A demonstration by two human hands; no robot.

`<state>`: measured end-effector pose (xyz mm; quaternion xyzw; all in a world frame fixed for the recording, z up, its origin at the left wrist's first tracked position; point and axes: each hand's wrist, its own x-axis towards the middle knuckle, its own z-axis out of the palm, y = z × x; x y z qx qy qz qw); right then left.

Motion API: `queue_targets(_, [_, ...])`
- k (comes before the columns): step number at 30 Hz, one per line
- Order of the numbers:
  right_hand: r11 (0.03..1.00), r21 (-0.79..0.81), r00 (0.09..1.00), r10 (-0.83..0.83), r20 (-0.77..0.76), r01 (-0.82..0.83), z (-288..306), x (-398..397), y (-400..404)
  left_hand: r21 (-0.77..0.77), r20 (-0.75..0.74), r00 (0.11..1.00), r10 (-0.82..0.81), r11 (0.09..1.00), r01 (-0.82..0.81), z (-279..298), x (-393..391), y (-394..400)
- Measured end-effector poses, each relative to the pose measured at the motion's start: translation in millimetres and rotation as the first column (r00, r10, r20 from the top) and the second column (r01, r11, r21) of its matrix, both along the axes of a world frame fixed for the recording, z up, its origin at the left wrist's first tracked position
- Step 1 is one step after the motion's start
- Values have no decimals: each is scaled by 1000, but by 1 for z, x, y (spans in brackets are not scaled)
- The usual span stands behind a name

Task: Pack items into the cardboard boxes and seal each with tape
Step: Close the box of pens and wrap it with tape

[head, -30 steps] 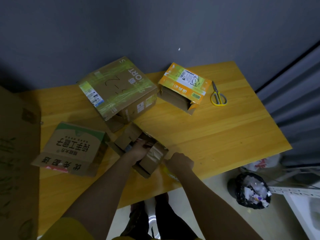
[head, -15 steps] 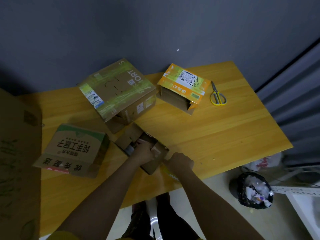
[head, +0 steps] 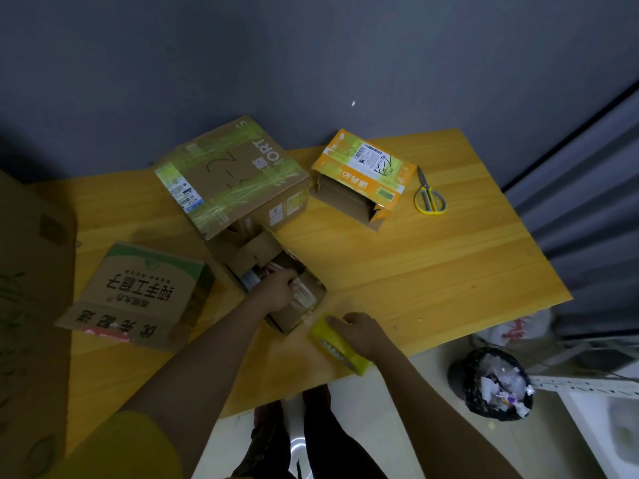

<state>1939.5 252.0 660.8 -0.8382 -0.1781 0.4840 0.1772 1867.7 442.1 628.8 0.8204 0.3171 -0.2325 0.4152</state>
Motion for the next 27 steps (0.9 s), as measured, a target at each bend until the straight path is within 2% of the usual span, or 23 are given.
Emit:
queue_targets(7, [999,-41,983,42,177,-36,-10,-7,17,94,-14,999,-46,994,47,-2,-2,9])
queue_targets(11, [999,0,983,49,176,-50,-8,-9,7,313,-93,989,-114,940,138,5,-3,3])
queue_targets(14, [998,51,986,25,167,-34,-4,-10,-3,474,-78,989,-124,869,146,13,-5,-4])
queue_targets(18, [995,100,987,-18,161,2,-1,-15,-12,556,1,996,-89,828,74,24,-13,-15])
queue_targets(23, [972,212,970,-142,198,99,0,-21,-18,619,191,982,0,776,-120,42,-22,-33])
queue_targets(27, [931,328,945,-239,224,158,6,-17,-26,628,345,936,-72,759,-173,54,-21,-45])
